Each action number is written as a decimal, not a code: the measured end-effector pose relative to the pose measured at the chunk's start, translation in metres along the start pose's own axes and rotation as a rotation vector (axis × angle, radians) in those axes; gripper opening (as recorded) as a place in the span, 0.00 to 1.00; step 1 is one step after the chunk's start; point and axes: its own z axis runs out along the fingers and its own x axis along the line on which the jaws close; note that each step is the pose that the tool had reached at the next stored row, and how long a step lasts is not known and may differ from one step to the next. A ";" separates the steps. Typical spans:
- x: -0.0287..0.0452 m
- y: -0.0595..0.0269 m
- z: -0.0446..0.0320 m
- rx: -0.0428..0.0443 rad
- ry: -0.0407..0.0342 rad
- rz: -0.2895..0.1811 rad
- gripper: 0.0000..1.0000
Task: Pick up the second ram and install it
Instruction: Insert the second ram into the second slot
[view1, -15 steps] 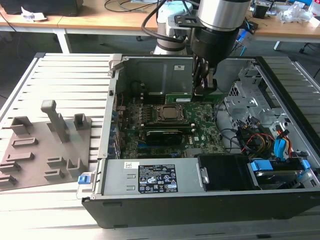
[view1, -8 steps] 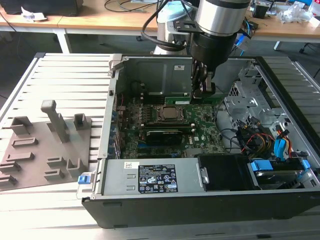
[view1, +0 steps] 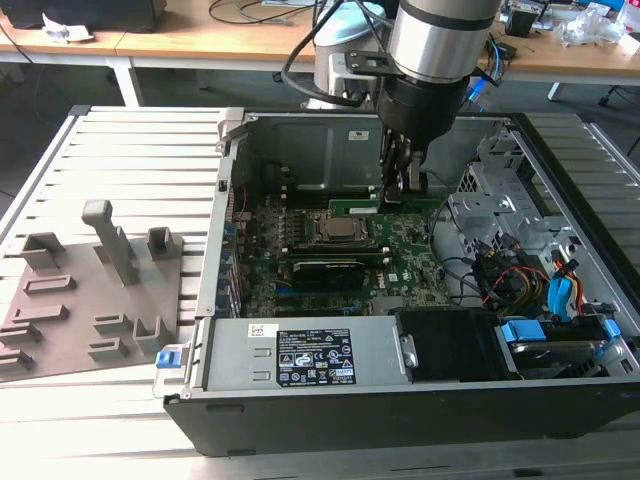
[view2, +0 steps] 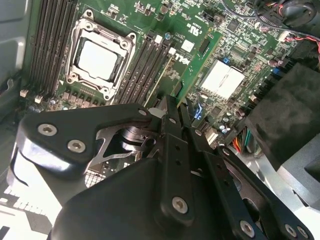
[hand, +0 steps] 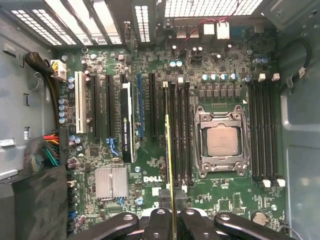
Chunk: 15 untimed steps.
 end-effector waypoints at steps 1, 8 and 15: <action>0.0000 0.0000 0.0008 0.0000 0.0000 0.000 0.14; 0.0001 0.0002 0.0071 0.0000 0.0001 0.000 0.14; -0.0003 0.0041 0.0163 0.0000 0.0000 0.000 0.14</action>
